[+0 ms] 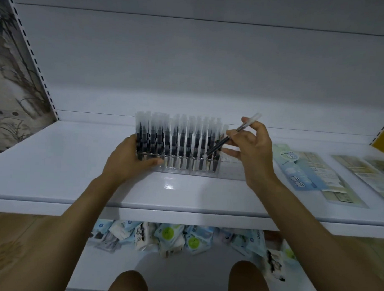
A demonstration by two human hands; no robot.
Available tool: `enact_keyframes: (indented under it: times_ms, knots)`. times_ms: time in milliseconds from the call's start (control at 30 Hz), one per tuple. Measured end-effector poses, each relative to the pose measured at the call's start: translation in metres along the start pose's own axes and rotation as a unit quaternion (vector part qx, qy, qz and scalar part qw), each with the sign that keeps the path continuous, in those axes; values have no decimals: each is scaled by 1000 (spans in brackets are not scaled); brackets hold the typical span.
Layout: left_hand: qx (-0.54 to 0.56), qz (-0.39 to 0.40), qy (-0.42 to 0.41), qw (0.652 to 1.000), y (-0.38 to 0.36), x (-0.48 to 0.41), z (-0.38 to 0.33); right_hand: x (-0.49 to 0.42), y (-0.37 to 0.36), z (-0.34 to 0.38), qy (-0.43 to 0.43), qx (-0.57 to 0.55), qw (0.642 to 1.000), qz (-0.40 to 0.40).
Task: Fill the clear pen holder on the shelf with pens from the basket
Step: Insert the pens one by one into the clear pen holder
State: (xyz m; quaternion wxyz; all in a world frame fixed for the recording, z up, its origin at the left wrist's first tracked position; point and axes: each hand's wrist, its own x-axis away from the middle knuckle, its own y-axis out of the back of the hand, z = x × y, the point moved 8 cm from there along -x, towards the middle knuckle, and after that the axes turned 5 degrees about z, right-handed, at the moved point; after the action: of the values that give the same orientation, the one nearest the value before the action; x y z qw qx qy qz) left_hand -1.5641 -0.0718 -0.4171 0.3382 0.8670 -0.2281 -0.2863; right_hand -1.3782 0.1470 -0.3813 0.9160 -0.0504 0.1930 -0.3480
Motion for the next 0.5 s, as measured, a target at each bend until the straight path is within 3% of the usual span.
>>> enact_keyframes:
  times_ms: [200,500]
  knots:
    - [99,-47,65,992,-10,13,19,-33,22,14,51,62,996,-31]
    - [95,-52,108,988,-13,17,26,-51,10,-11,103,198,975,-1]
